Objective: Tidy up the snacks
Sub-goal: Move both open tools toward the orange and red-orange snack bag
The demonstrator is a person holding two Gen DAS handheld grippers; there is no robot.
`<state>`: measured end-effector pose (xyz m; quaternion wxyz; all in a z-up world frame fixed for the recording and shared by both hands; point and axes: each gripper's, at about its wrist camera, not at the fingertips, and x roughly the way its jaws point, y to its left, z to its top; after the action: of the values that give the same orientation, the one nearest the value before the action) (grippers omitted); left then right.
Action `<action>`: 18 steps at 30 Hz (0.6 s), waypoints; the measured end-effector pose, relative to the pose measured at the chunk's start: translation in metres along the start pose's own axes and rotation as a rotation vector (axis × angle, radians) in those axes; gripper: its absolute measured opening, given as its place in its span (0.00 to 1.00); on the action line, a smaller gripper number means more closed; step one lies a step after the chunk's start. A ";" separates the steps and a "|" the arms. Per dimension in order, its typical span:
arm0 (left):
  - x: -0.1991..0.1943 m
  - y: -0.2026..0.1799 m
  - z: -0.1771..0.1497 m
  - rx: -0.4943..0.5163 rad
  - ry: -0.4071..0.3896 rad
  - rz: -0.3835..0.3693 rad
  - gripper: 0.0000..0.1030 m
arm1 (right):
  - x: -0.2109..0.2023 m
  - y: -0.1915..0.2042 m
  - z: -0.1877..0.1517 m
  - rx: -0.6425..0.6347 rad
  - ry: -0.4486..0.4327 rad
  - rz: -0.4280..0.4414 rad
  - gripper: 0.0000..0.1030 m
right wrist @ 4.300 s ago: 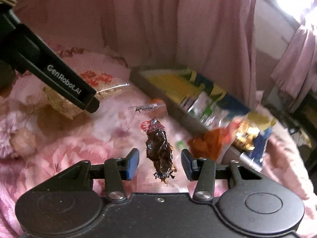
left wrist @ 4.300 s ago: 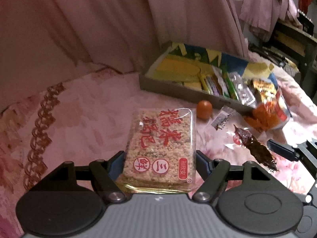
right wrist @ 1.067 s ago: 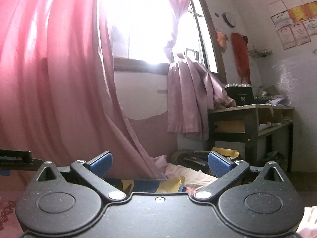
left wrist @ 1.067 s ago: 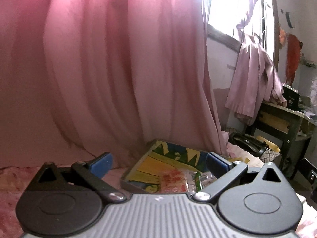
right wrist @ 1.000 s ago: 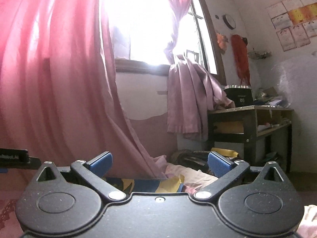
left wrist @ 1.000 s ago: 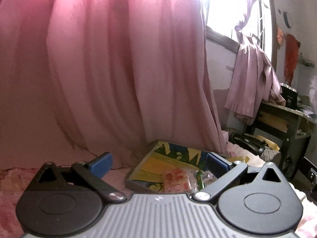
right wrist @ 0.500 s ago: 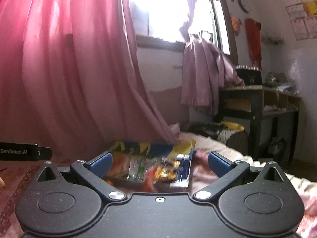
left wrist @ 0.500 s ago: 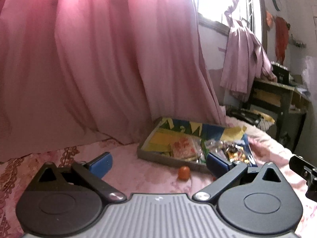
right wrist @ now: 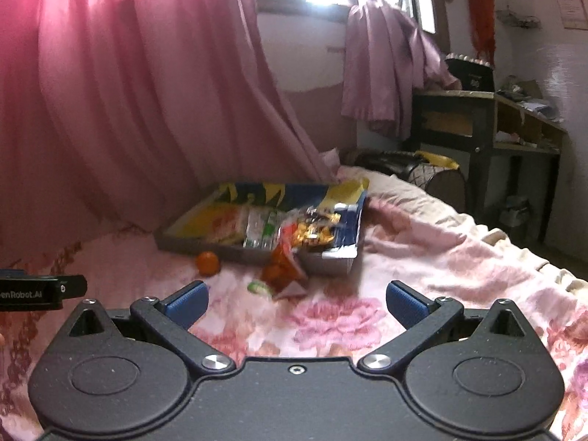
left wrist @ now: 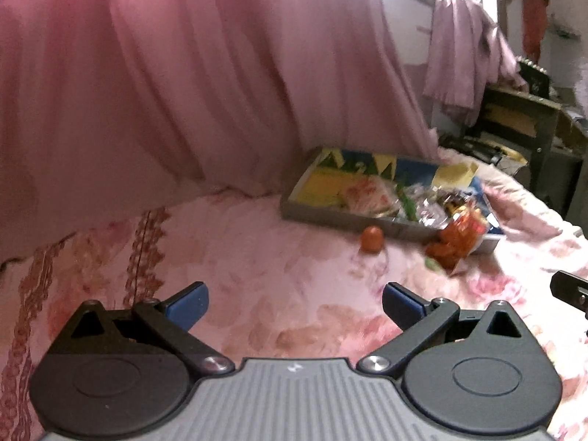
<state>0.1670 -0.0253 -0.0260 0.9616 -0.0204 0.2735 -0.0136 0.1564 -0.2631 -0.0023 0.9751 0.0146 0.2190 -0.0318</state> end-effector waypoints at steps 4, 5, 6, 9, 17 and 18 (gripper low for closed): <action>0.004 0.006 -0.004 -0.014 0.016 -0.001 1.00 | 0.008 0.004 -0.002 -0.022 0.037 0.009 0.99; 0.005 0.007 -0.004 -0.012 0.019 0.000 1.00 | 0.010 0.005 -0.003 -0.026 0.046 0.011 0.99; 0.006 0.008 -0.005 -0.010 0.023 -0.001 1.00 | 0.012 0.006 -0.004 -0.029 0.055 0.012 0.99; 0.012 0.009 -0.006 -0.007 0.038 -0.001 1.00 | 0.019 0.008 -0.004 -0.033 0.084 0.018 0.99; 0.025 0.003 -0.009 0.029 0.062 0.000 1.00 | 0.028 0.007 -0.007 -0.025 0.136 0.028 0.99; 0.026 0.002 -0.009 0.030 0.063 -0.003 1.00 | 0.029 0.007 -0.007 -0.022 0.141 0.028 0.99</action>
<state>0.1845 -0.0245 -0.0480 0.9526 -0.0059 0.3036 -0.0198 0.1802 -0.2577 -0.0212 0.9577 0.0093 0.2874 -0.0146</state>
